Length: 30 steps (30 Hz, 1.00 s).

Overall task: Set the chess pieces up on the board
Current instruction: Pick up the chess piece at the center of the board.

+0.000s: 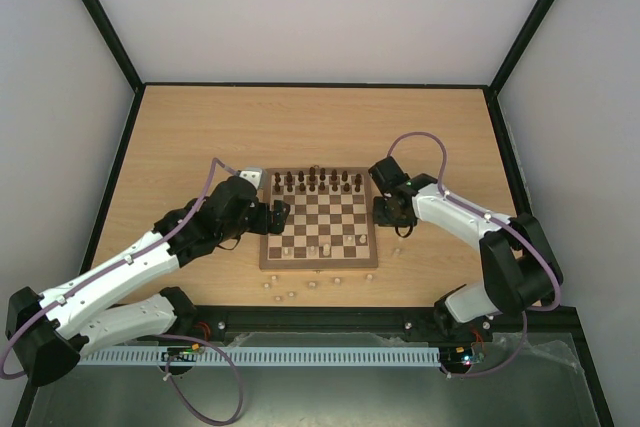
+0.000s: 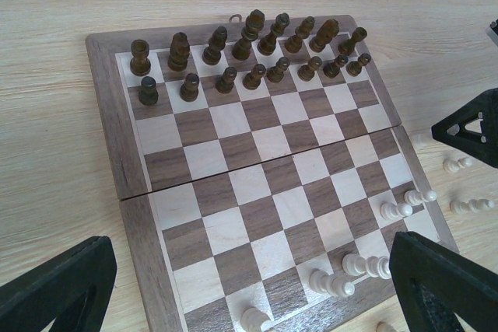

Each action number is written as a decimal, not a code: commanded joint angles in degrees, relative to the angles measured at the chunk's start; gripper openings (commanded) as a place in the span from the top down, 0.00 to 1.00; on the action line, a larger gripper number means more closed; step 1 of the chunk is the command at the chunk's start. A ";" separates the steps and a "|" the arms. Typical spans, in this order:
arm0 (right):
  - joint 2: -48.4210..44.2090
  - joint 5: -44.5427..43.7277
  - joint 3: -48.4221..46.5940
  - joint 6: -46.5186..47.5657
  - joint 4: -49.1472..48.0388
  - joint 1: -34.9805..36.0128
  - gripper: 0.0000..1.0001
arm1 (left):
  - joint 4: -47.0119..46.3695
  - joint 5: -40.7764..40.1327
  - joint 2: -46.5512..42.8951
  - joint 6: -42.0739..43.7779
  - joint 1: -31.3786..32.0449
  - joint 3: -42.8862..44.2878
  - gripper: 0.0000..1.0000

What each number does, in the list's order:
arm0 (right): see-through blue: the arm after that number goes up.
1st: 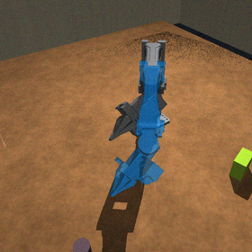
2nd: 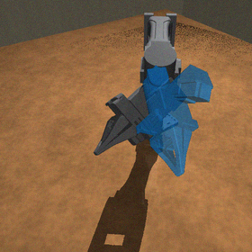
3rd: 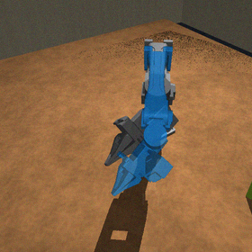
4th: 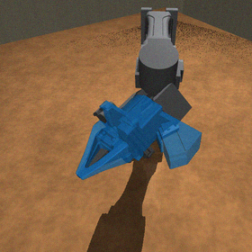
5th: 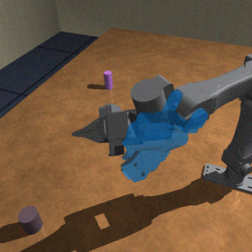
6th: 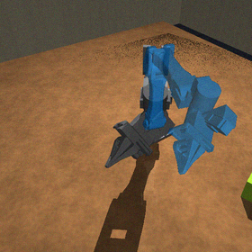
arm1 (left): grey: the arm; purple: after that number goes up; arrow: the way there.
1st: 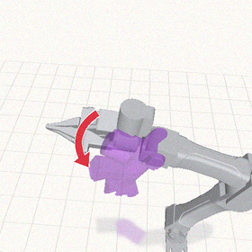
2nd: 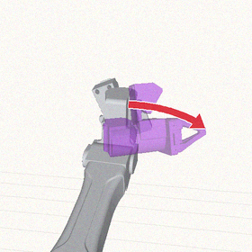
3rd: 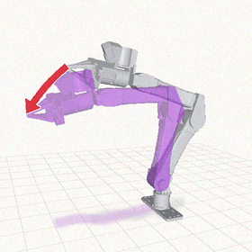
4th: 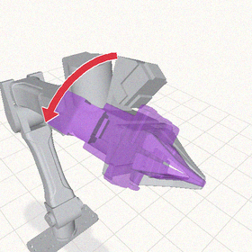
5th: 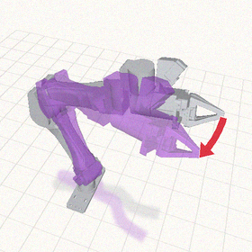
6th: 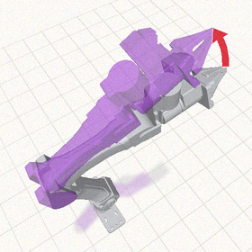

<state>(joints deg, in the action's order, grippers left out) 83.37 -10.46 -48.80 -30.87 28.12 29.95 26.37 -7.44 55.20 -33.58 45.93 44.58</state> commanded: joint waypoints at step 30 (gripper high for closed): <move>-11.53 -3.75 -12.66 -0.62 16.93 9.21 0.91 | 0.33 -0.14 0.42 -0.74 -0.49 -0.20 0.01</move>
<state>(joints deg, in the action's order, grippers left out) 73.17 -12.53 -58.02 -30.22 36.67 34.85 26.41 -7.51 55.22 -33.93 45.93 44.58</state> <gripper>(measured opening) 0.139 0.990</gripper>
